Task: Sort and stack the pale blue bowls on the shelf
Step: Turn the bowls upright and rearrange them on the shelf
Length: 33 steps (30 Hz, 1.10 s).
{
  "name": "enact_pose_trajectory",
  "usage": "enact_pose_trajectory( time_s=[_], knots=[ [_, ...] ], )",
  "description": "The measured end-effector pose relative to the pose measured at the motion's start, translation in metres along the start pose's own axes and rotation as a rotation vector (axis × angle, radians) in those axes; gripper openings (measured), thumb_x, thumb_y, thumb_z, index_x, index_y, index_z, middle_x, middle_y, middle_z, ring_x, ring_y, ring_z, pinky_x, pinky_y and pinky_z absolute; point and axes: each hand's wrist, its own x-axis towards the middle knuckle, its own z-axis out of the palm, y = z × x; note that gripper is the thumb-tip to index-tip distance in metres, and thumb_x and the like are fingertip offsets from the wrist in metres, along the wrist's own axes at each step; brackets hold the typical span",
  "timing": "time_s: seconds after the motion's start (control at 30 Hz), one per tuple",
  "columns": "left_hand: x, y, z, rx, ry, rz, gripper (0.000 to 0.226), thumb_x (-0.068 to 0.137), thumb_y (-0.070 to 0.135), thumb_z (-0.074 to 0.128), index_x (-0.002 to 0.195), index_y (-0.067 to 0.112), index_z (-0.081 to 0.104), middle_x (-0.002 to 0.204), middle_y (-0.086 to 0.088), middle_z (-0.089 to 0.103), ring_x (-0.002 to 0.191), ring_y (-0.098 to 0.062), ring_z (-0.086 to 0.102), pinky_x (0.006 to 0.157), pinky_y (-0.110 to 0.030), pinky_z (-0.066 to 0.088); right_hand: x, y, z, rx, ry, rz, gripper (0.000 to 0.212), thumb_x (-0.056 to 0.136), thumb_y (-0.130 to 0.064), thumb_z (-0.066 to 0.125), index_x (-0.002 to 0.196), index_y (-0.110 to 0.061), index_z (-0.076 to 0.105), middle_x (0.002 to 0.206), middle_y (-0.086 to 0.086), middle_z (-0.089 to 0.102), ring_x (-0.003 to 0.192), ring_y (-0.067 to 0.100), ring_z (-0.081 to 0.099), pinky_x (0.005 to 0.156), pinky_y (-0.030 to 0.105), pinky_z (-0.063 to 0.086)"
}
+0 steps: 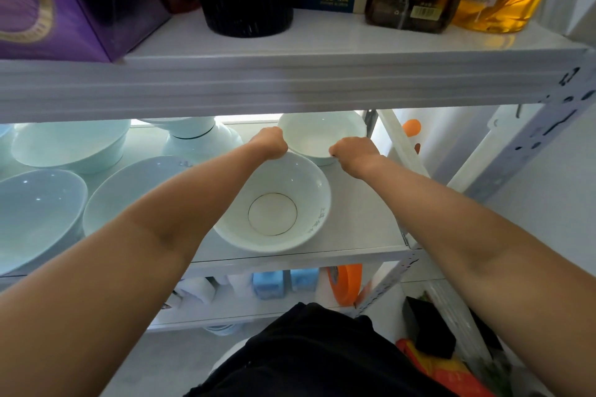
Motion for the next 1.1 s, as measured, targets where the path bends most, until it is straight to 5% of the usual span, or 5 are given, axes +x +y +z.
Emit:
enact_pose_trajectory(
  time_s=[0.47, 0.63, 0.77, 0.87, 1.1],
  knots=[
    [-0.017, -0.059, -0.041, -0.184, 0.307, -0.17, 0.027, 0.087, 0.0, 0.044, 0.105, -0.001, 0.064, 0.111, -0.018, 0.063, 0.104, -0.033, 0.059, 0.089, -0.035, 0.048, 0.034, -0.023, -0.036, 0.192, -0.305, -0.062, 0.07, 0.086, -0.002, 0.055, 0.144, -0.032, 0.032, 0.149, -0.001, 0.036, 0.135, 0.023, 0.037, 0.111, 0.038, 0.034],
    [-0.033, -0.096, -0.065, -0.282, 0.294, -0.256, 0.028, 0.089, 0.008, 0.054, 0.113, 0.001, 0.066, 0.117, -0.016, 0.064, 0.112, -0.031, 0.059, 0.098, -0.038, 0.048, 0.055, -0.07, -0.064, 0.235, -0.173, -0.106, 0.057, 0.088, -0.01, 0.052, 0.14, -0.028, 0.039, 0.145, -0.001, 0.042, 0.131, 0.023, 0.042, 0.105, 0.034, 0.038],
    [-0.044, -0.123, -0.073, -0.4, 0.208, -0.392, 0.025, 0.092, 0.01, 0.053, 0.068, 0.008, 0.061, 0.069, -0.006, 0.059, 0.051, -0.014, 0.057, 0.053, -0.023, 0.047, 0.067, -0.109, -0.087, 0.339, -0.033, -0.064, 0.042, 0.097, -0.016, 0.041, 0.138, -0.01, 0.041, 0.146, 0.008, 0.042, 0.133, 0.026, 0.04, 0.106, 0.031, 0.033],
    [-0.053, -0.143, -0.082, -0.751, 0.258, -0.57, 0.028, 0.096, 0.004, 0.036, 0.072, -0.001, 0.048, 0.064, -0.014, 0.052, 0.041, -0.021, 0.051, 0.048, -0.029, 0.046, 0.076, -0.131, -0.096, 0.47, -0.041, -0.106, 0.044, 0.103, -0.025, 0.032, 0.142, -0.007, 0.036, 0.152, 0.01, 0.032, 0.139, 0.024, 0.031, 0.11, 0.028, 0.024],
    [-0.064, -0.167, -0.103, -1.285, 0.3, -0.484, 0.016, 0.087, -0.004, 0.034, 0.089, 0.0, 0.049, 0.103, -0.016, 0.054, 0.076, -0.024, 0.058, 0.068, -0.038, 0.056, 0.082, -0.16, -0.103, 0.593, -0.082, -0.024, 0.047, 0.1, -0.029, 0.038, 0.141, -0.007, 0.039, 0.15, 0.011, 0.037, 0.137, 0.025, 0.035, 0.11, 0.033, 0.027]
  ],
)
